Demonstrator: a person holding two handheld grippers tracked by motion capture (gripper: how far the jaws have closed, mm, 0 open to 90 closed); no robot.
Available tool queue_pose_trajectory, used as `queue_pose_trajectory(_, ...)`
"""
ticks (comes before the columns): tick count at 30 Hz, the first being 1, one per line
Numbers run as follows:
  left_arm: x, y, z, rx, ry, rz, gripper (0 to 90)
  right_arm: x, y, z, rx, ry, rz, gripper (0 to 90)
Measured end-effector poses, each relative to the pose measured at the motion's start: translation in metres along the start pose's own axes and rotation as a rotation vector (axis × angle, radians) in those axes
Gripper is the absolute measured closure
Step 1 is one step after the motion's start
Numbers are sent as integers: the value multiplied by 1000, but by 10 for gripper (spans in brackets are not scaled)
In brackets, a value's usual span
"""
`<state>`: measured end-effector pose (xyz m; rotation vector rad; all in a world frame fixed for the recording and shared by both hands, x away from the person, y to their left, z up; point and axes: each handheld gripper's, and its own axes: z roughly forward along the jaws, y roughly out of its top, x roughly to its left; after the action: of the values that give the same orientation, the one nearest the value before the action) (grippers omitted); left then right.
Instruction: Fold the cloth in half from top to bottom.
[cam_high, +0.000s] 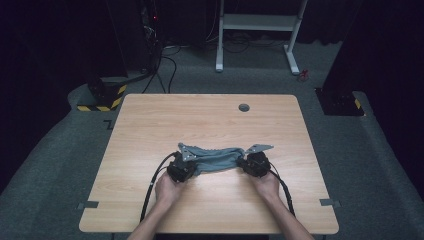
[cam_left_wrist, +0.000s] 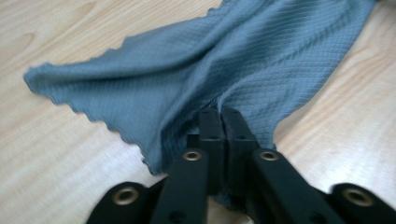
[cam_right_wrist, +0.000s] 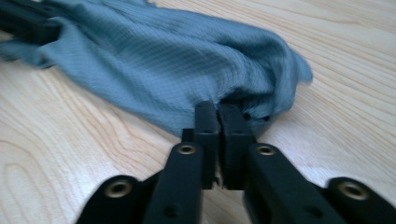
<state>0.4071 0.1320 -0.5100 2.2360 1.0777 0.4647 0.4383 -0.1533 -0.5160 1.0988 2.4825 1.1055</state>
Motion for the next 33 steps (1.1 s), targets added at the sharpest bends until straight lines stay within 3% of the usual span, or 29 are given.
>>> queue_pose_trajectory(5,19,13,8,24,-53,45,894,1,7,-8,-2,22,-1,895)
queue_pose_trajectory(9,35,24,3,37,-84,110,894,4,18,-15,-11,29,5,893)
queue_pose_trajectory(11,42,27,1,49,-95,121,893,6,26,-15,-18,24,12,893)
queue_pose_trajectory(14,53,25,0,43,-94,64,886,3,37,-8,-9,34,33,891)
queue_pose_trajectory(15,53,22,0,34,-76,38,868,1,39,-4,1,37,53,890)
queue_pose_trajectory(17,48,17,-3,12,-27,4,744,-4,41,5,14,25,75,878)
queue_pose_trajectory(19,40,12,-11,-28,-6,11,673,-7,40,8,13,12,84,840)
queue_pose_trajectory(21,28,7,-22,-68,11,21,637,-8,39,8,9,-3,79,807)
queue_pose_trajectory(24,18,-2,-26,-51,29,33,633,-6,35,-2,-21,-16,73,784)
queue_pose_trajectory(26,15,-9,-25,-43,53,31,635,-3,33,-11,-45,-23,37,763)
queue_pose_trajectory(29,11,-17,-22,-63,54,13,635,6,27,-22,-61,-42,-35,756)
queue_pose_trajectory(33,11,-20,-12,-49,52,-12,637,15,15,-18,-53,-43,-77,698)
